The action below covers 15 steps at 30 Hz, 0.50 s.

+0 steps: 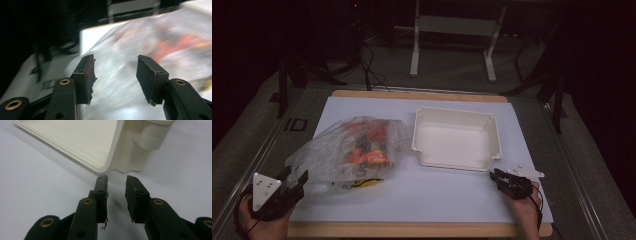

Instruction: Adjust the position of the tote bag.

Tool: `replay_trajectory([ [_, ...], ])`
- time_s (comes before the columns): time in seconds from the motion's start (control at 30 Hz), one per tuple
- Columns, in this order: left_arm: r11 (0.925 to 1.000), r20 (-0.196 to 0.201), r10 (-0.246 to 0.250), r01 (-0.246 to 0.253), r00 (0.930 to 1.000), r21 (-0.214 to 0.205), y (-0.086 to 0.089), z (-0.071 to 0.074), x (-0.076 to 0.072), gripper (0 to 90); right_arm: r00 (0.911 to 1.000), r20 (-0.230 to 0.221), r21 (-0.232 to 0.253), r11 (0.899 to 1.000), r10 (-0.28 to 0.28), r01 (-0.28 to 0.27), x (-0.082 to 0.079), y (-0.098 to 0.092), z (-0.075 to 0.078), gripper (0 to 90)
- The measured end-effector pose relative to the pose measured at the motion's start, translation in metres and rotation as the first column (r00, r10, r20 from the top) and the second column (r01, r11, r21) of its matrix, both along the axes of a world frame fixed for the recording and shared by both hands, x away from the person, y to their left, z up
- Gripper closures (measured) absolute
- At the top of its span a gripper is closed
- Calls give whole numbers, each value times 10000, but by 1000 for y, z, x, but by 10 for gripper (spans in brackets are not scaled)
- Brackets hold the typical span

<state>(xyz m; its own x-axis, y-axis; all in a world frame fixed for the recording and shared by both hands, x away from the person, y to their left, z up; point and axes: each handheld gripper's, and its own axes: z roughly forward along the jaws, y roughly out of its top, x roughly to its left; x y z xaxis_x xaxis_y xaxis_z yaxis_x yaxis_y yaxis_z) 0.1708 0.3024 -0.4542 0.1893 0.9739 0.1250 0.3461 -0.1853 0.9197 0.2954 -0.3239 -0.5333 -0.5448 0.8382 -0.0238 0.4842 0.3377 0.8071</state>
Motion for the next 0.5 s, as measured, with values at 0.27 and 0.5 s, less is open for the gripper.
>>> replay_trajectory([
  [0.27,9855,-988,-1693,1696,9806,-56,-15,-9,12,372,10000,-6,-1,10000,28,-28,0,0,0,713],
  [0.5,9889,-1839,-1474,1484,9718,-80,-10,-31,26,297,10000,-23,-47,10000,62,-62,1,0,0,712],
])
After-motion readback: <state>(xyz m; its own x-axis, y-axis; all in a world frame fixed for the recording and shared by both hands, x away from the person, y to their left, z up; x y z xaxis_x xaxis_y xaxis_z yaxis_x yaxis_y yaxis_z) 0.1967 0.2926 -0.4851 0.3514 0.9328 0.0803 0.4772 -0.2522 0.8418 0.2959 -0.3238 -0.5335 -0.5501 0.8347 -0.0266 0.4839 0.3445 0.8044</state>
